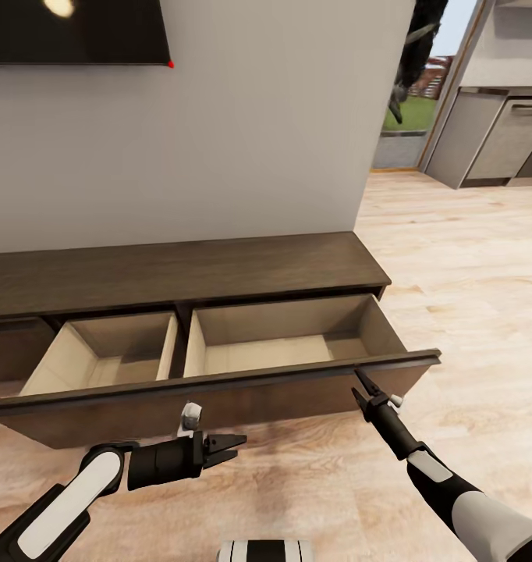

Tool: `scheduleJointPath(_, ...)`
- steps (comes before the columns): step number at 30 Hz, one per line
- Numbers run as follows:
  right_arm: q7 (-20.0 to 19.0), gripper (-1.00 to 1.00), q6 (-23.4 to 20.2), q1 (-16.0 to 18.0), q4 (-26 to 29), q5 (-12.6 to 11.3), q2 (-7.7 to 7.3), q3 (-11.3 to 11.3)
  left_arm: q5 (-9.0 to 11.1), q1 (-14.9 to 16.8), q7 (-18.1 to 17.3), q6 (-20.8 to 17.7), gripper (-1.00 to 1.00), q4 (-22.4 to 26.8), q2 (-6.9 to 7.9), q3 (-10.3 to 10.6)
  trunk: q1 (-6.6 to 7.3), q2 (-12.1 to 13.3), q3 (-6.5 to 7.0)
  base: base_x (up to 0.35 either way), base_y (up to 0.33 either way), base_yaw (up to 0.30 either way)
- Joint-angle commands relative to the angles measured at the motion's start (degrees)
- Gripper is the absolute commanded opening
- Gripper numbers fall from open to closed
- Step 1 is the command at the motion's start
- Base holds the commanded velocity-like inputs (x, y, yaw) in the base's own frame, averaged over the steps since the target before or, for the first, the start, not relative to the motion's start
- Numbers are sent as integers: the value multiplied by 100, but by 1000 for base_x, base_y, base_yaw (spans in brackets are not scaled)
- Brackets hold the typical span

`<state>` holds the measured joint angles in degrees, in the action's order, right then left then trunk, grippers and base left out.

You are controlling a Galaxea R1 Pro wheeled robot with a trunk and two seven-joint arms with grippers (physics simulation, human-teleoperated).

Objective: Place each of the two pumpkins and all three candles from the living room inside a cabinet in the living room (use any cabinet), then make sure every cabinet is closed, and position the cauldron so it is next to a table in the living room.

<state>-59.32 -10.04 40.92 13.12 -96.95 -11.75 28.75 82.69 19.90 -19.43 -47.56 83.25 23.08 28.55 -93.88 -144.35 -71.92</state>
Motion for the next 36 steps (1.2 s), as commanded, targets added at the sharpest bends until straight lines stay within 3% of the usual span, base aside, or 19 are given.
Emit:
scheduleJointPath(1, -19, 100, -59, 4, 0, -61, -3, 29, 1, 5, -17, -8, 100, -1, 2, 9, 4, -2, -4, -191, 0, 0)
scheduleJointPath(25, -18, 100, -58, 4, 6, -60, -3, 30, 1, 5, -17, -8, 100, -1, -2, 11, 4, -2, -4, -159, 0, 0)
scheduleJointPath(36, -18, 100, -61, 4, 6, -53, -4, 34, 1, 5, -17, -8, 100, -1, -1, 11, 4, -2, -4, -30, 0, 0)
